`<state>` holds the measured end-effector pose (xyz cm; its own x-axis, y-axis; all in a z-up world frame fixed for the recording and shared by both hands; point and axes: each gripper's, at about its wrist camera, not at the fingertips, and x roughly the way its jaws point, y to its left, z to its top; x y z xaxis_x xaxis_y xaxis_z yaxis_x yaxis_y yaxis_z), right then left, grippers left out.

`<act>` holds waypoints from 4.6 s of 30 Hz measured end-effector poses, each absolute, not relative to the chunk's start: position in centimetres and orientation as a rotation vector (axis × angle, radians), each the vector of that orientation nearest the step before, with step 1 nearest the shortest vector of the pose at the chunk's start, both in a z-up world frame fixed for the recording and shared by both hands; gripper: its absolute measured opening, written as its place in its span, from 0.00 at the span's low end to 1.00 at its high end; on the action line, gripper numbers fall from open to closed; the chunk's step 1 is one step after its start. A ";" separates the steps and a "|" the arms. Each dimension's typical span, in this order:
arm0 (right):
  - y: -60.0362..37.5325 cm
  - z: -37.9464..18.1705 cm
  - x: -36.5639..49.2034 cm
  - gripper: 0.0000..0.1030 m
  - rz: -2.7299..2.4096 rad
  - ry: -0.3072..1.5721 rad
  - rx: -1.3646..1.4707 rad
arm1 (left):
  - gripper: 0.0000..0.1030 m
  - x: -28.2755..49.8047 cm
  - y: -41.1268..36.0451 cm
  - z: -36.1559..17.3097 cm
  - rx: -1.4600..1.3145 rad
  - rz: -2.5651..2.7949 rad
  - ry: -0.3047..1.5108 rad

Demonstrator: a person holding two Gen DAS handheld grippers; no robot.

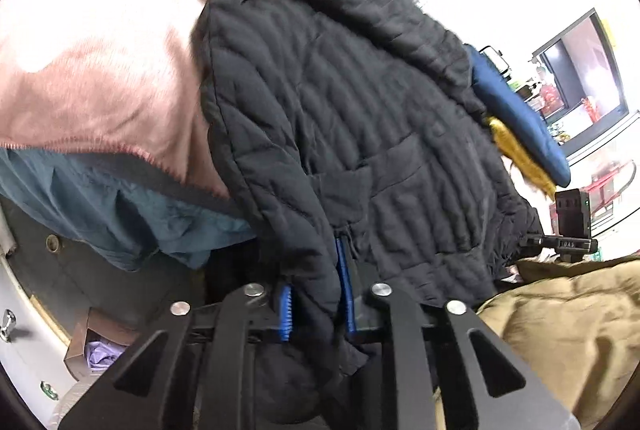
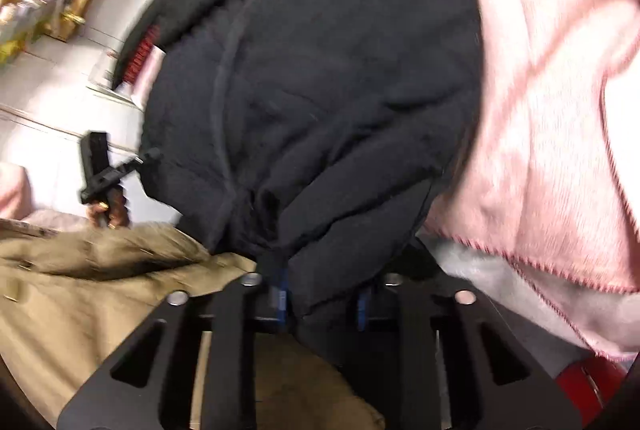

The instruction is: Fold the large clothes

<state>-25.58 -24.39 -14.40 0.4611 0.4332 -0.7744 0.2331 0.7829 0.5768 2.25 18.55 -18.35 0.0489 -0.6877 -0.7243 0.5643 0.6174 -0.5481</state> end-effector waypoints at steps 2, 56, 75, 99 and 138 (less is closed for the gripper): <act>-24.4 -12.7 -24.8 0.16 0.150 1.061 0.679 | 0.15 2.4 18.0 -16.7 -0.128 -0.967 1.147; -39.6 -3.8 -0.4 0.83 -0.150 0.774 0.772 | 0.91 16.3 4.0 -4.8 0.016 -0.608 0.842; -32.6 -11.5 4.9 0.89 -0.385 1.052 0.279 | 0.95 19.8 -8.2 -12.2 0.257 -0.384 1.031; -26.8 -9.9 -0.5 0.94 -0.435 0.884 0.227 | 0.94 12.9 -7.0 -9.4 0.216 -0.454 0.888; -36.3 -17.8 -3.0 0.94 -0.401 0.650 1.077 | 0.94 19.8 4.9 -17.9 -0.771 -0.418 1.017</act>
<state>-2.98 -36.34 -17.85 0.7482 0.0077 -0.6634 0.5963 0.4304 0.6776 19.76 4.89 -17.90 0.4813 -0.6399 -0.5990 -0.0331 0.6696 -0.7420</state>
